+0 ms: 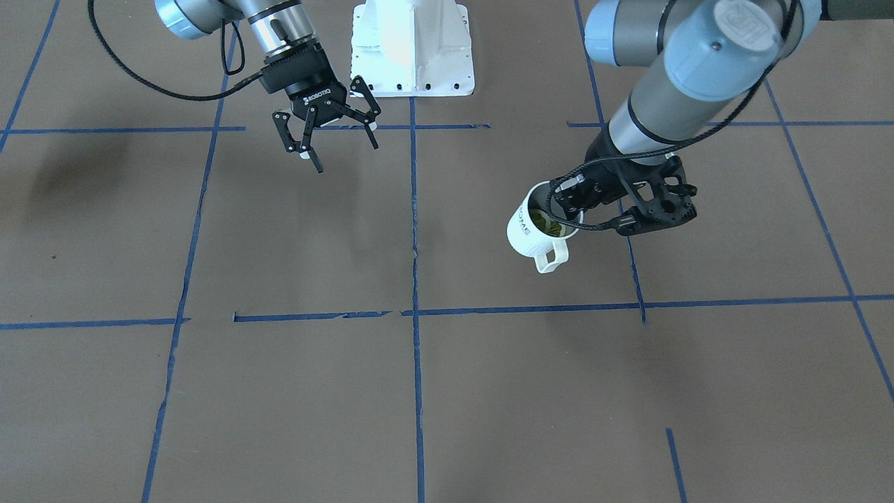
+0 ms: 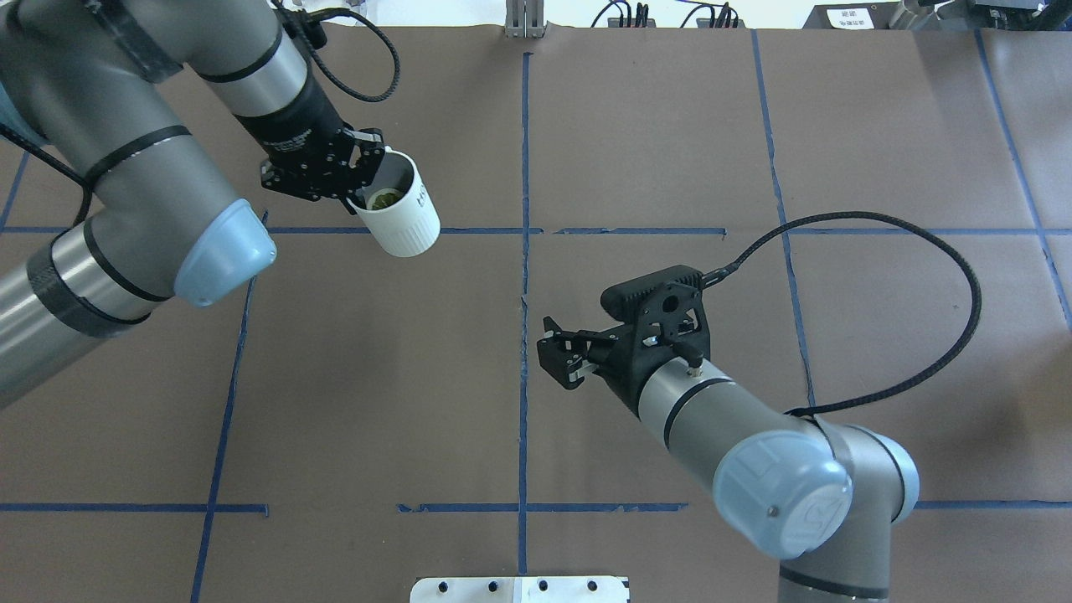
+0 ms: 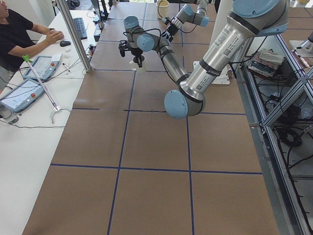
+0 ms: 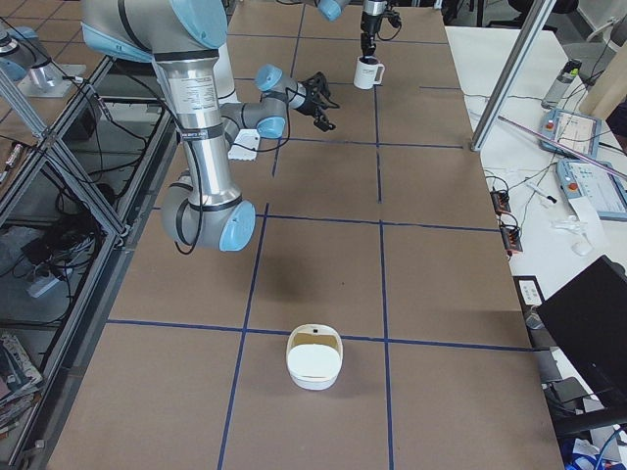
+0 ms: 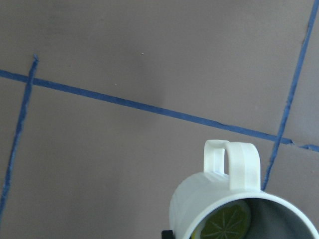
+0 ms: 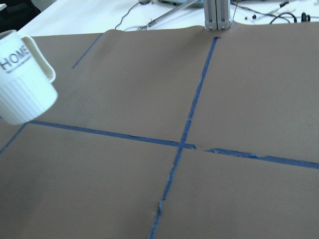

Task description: Left arm hands cup to right arm to dump lemon

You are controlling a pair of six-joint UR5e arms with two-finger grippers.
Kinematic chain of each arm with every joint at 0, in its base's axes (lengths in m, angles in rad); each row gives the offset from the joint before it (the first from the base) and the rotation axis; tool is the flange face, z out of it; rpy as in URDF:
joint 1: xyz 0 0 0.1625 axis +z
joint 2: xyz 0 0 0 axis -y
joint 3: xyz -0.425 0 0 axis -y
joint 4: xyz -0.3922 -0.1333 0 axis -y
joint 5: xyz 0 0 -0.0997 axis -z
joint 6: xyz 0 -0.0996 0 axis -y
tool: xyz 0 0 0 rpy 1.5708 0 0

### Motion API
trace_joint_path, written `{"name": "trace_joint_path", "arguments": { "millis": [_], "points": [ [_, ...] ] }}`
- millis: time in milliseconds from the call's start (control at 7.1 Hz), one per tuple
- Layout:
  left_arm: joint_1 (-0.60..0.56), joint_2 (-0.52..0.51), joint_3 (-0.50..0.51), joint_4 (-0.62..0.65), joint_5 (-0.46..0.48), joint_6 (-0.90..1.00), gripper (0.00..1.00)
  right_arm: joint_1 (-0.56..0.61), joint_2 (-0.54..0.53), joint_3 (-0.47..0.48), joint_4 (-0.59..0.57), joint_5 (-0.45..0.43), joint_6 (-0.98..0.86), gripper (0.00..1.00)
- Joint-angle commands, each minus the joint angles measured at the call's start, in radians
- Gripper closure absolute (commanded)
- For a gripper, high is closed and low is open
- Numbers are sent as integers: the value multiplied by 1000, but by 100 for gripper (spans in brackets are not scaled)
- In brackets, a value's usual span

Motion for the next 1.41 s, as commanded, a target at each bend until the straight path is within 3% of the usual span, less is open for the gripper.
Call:
{"name": "trace_joint_path", "arguments": {
  "millis": [0,563,1268],
  "points": [
    [82,-67,13,3,60,-105,100,-100,41,-56,-1,-288,-113,0],
    [194,-176,26,-2,82,-196,100,-114,79,-119,8,-370,-113,0],
    [225,-197,21,-11,82,-208,100,-114,79,-125,22,-372,-116,0]
  ]
}}
